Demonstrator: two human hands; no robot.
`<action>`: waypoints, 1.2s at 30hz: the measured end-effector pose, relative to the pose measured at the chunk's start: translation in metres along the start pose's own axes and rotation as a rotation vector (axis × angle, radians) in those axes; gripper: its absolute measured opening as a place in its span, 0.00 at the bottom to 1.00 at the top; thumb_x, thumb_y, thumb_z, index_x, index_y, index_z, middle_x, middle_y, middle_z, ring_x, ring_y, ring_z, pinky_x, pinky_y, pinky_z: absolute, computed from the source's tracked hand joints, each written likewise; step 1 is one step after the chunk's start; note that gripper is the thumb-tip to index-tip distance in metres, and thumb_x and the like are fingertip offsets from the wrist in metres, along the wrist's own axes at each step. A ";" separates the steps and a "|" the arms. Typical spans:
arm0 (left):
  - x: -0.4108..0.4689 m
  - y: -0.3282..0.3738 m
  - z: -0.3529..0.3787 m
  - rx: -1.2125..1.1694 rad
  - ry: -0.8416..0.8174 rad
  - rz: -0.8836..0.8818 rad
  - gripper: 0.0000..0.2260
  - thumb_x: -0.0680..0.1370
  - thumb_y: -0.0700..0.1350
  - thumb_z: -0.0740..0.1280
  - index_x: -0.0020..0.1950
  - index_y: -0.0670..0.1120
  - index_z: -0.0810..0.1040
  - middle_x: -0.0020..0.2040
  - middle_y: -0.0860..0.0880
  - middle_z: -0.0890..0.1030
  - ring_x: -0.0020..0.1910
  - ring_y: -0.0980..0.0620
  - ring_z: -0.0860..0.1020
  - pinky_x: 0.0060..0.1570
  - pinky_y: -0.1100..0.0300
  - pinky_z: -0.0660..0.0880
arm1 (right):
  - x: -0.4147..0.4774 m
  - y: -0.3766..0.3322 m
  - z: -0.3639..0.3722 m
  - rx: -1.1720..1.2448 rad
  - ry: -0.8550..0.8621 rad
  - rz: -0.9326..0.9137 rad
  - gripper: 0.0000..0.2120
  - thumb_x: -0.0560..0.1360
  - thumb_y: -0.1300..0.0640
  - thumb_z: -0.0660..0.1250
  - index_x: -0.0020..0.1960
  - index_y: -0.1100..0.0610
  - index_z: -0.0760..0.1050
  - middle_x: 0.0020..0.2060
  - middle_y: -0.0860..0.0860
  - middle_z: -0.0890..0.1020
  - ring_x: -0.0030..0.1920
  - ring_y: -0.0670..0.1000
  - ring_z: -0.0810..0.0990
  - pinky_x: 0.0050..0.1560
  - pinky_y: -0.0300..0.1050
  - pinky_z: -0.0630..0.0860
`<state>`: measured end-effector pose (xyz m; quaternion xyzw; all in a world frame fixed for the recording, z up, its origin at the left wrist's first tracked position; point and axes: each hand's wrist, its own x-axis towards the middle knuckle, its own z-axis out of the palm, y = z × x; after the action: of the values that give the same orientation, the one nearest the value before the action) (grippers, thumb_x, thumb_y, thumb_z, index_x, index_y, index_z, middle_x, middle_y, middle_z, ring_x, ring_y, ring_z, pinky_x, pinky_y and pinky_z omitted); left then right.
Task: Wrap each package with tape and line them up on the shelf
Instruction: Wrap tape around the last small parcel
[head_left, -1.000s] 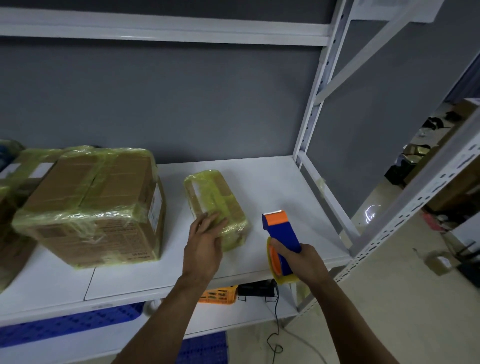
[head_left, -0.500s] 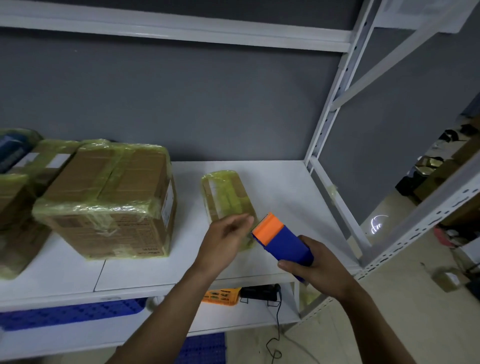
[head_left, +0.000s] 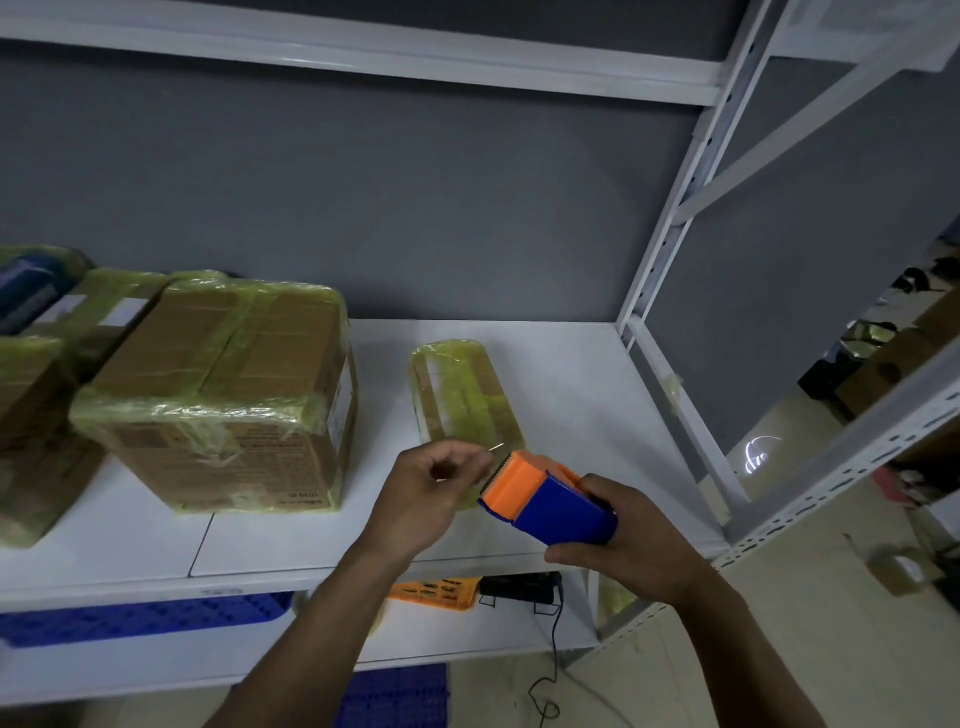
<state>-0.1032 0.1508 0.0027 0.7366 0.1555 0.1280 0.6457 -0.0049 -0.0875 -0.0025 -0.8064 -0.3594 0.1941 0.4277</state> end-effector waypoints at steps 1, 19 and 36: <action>-0.001 -0.003 -0.001 0.019 0.014 0.030 0.07 0.80 0.48 0.71 0.46 0.60 0.85 0.41 0.52 0.85 0.43 0.55 0.83 0.47 0.65 0.78 | 0.001 -0.001 0.000 -0.010 0.001 -0.001 0.23 0.67 0.34 0.79 0.57 0.40 0.76 0.50 0.39 0.84 0.49 0.44 0.85 0.44 0.34 0.80; -0.007 -0.007 -0.015 0.005 0.149 -0.170 0.14 0.76 0.33 0.70 0.42 0.51 0.87 0.40 0.54 0.87 0.42 0.60 0.84 0.46 0.67 0.76 | 0.025 -0.020 0.004 0.206 -0.153 0.176 0.24 0.74 0.35 0.69 0.47 0.57 0.82 0.37 0.53 0.85 0.38 0.53 0.84 0.45 0.47 0.77; -0.016 -0.029 -0.039 -0.051 0.324 -0.181 0.10 0.77 0.39 0.73 0.41 0.53 0.87 0.41 0.56 0.87 0.43 0.61 0.84 0.44 0.69 0.73 | 0.046 -0.026 -0.004 0.117 -0.334 0.228 0.14 0.72 0.34 0.72 0.43 0.44 0.83 0.36 0.48 0.85 0.37 0.46 0.84 0.41 0.38 0.76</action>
<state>-0.1350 0.1834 -0.0204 0.6726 0.3198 0.1903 0.6396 0.0177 -0.0454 0.0215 -0.7723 -0.3198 0.3925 0.3837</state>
